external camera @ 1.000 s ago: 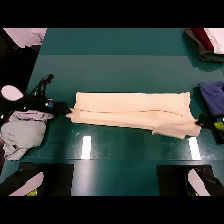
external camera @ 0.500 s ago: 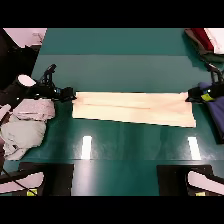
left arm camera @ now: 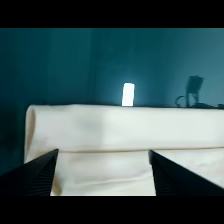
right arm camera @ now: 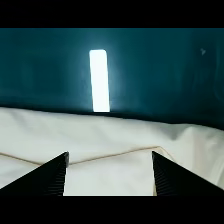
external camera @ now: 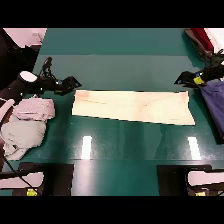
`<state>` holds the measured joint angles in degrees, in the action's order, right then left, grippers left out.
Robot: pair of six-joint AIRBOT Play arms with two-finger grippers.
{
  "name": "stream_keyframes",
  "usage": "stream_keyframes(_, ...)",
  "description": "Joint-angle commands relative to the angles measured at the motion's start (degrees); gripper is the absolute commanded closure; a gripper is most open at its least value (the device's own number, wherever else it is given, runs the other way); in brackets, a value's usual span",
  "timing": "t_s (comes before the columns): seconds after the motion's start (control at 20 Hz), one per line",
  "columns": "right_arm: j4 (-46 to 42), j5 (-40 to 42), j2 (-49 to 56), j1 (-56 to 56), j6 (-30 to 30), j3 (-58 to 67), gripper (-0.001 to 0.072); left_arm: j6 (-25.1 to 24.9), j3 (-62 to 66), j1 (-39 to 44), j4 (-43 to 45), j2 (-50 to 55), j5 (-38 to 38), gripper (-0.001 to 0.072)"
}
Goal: Fold the shirts.
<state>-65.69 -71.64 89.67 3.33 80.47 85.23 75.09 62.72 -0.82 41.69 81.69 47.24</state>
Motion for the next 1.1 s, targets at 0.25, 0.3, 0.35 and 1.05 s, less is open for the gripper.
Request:
stream_keyframes(0.25,5.75,-8.26,-5.44,13.31,-8.79,-7.93,0.0116,-1.86,8.35,0.02,-3.58,0.13,13.79,0.0687)
stream_keyframes(0.3,5.75,-8.33,-5.79,15.41,-9.25,-10.01,0.0116,-2.03,8.35,0.13,-3.58,0.15,14.58,0.0684)
stream_keyframes(0.35,5.99,-8.35,-5.75,17.53,-9.99,-12.15,0.0107,-2.03,8.33,0.55,-3.58,0.13,15.26,0.0684)
stream_keyframes(1.05,13.60,-12.87,9.70,20.20,-18.10,-13.75,0.0160,-1.99,8.28,15.34,-3.08,0.17,10.12,0.0684)
